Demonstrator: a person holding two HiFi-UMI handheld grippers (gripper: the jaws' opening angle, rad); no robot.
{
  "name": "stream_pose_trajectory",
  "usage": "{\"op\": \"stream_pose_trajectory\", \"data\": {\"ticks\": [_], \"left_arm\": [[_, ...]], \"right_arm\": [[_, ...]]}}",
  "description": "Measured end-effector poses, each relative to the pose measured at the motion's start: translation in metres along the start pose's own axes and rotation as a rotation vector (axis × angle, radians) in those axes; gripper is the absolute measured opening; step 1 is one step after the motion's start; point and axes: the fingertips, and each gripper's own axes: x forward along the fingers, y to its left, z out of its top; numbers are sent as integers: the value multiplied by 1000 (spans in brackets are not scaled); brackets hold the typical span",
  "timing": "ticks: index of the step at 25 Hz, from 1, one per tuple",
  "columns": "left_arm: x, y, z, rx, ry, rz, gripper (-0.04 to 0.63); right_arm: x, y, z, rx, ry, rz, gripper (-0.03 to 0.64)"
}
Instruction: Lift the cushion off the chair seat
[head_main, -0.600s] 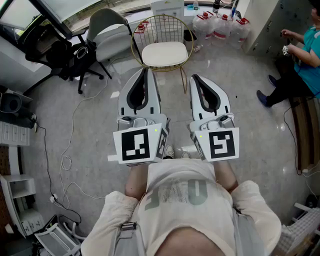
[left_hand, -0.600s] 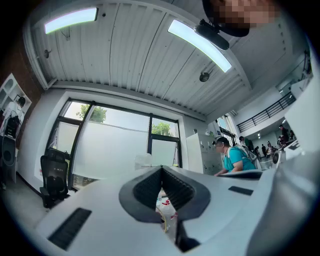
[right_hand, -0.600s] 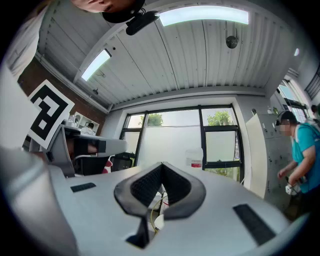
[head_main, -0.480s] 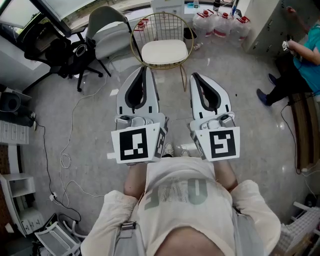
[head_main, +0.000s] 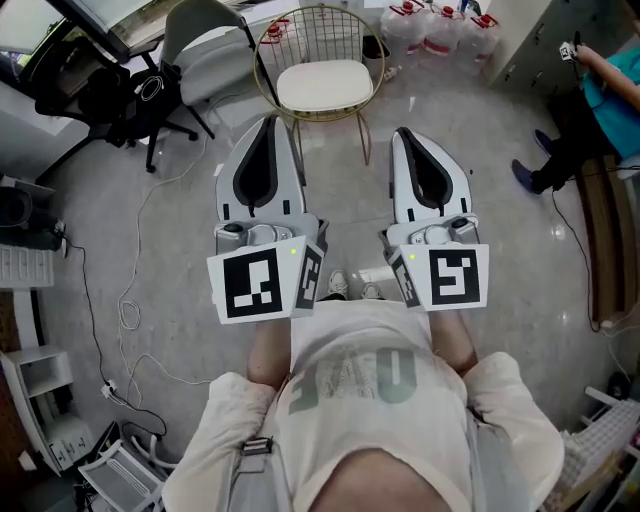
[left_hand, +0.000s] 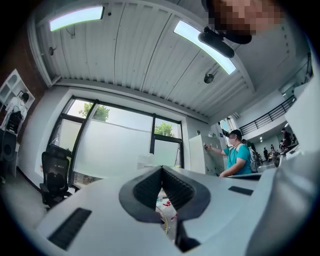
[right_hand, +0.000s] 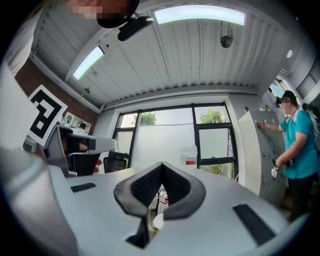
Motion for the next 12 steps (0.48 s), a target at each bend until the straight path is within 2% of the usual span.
{"op": "stream_pose_trajectory", "data": {"ticks": [6,12], "left_arm": [[6,28,-2,3,-6,-11,12],[23,64,-28,-37,16,-13,14]], "right_arm": [[20,15,-5,-7,0,7,17],[39,24,-32,-105,66,-30,17]]}}
